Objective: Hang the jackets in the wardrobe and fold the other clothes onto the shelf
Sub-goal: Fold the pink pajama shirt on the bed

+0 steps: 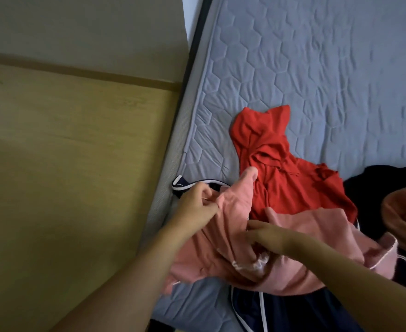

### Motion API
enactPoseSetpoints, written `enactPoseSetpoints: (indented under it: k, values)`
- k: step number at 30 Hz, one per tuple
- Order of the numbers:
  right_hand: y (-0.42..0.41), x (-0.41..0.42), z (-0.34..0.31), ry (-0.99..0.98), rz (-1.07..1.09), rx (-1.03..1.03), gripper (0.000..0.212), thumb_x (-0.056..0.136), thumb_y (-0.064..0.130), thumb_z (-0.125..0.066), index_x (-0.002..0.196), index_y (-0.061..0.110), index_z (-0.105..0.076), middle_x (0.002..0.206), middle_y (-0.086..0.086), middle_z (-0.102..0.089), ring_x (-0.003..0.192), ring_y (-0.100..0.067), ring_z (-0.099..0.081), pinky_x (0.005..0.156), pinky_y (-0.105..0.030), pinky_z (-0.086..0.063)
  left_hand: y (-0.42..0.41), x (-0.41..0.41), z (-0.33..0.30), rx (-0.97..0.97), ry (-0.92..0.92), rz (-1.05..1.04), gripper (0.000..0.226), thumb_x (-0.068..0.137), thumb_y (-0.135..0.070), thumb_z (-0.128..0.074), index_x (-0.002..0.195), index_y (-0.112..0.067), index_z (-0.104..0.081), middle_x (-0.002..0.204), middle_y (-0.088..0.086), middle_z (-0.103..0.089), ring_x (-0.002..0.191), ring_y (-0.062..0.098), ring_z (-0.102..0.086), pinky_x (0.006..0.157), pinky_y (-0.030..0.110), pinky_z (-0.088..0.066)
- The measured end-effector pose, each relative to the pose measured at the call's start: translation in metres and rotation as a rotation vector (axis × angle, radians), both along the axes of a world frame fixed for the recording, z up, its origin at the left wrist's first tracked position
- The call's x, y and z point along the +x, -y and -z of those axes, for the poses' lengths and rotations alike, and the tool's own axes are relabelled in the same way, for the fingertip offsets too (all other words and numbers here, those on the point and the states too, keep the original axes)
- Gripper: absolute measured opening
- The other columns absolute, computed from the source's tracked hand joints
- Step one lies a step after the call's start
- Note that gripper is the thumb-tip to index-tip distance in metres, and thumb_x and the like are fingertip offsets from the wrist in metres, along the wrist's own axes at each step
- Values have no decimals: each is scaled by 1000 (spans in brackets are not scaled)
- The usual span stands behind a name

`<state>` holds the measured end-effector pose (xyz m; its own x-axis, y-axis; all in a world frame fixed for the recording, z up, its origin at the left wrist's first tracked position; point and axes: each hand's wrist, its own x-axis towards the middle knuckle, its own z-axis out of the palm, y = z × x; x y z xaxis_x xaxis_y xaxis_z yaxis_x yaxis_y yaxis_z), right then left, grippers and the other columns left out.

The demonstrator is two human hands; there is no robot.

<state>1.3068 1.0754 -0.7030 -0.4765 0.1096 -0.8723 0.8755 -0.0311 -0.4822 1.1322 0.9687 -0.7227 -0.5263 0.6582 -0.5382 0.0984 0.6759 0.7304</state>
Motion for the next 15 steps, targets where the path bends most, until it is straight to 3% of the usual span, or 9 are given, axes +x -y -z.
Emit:
enactPoseSetpoints:
  k: [2, 4, 6, 8, 9, 11, 13, 15]
  values:
    - [-1, 0, -5, -17, -98, -38, 30, 82, -8, -48, 108, -4, -60, 97, -20, -61, 85, -25, -54, 76, -43, -44, -10, -12, -11, -32, 186, -20, 65, 57, -52, -67, 116, -33, -51, 114, -11, -60, 100, 6, -57, 88, 26, -42]
    - [7, -1, -4, -42, -210, -33, 34, 82, -13, -44, 112, -7, -59, 105, -26, -61, 87, -24, -52, 79, -35, -40, -20, -19, -12, -131, 264, 118, 78, 59, -54, -73, 129, -30, -46, 115, -13, -61, 104, 5, -59, 90, 25, -45]
    - [14, 0, -1, -88, -278, 14, 43, 85, -9, -44, 126, -1, -57, 120, -10, -62, 105, -20, -56, 91, -24, -39, -28, -19, -5, -227, 144, 347, 52, 72, -42, -73, 118, -22, -58, 106, -7, -67, 99, 11, -64, 84, 28, -51]
    - [18, 2, 3, -116, -289, 69, 48, 90, -3, -43, 134, 11, -54, 124, 10, -53, 113, -6, -49, 90, -8, -36, -29, -14, -1, -265, -25, 442, 21, 79, -22, -64, 99, -14, -66, 99, 6, -70, 96, 23, -66, 79, 30, -51]
    - [16, 2, 4, -100, -234, 78, 45, 90, 0, -43, 133, 11, -56, 122, 8, -56, 108, -7, -51, 87, -8, -39, -25, -12, 0, -246, -50, 401, 15, 82, -15, -59, 95, -11, -66, 99, 9, -69, 96, 26, -65, 80, 30, -49]
    - [10, 2, 8, -53, -70, 193, 40, 87, 6, -47, 124, 9, -60, 117, -9, -63, 98, -16, -54, 88, -26, -45, -5, -13, 1, -215, -10, 213, 21, 86, -6, -52, 101, -9, -67, 95, 8, -67, 90, 23, -62, 78, 28, -46]
    - [-4, 1, 12, -40, -12, 440, 49, 80, 18, -53, 127, 7, -55, 124, -18, -58, 110, -24, -53, 96, -30, -38, 12, -8, -19, -96, 245, -52, 26, 88, 1, -49, 102, -6, -70, 88, 11, -66, 85, 23, -59, 75, 32, -43]
    - [-18, -6, 9, -57, 9, 480, 68, 81, 14, -62, 144, 6, -35, 145, -17, -41, 133, -25, -40, 105, -27, -31, 18, -6, -49, 145, 417, -464, 25, 83, -2, -54, 96, -3, -76, 94, 17, -71, 92, 24, -63, 88, 40, -44]
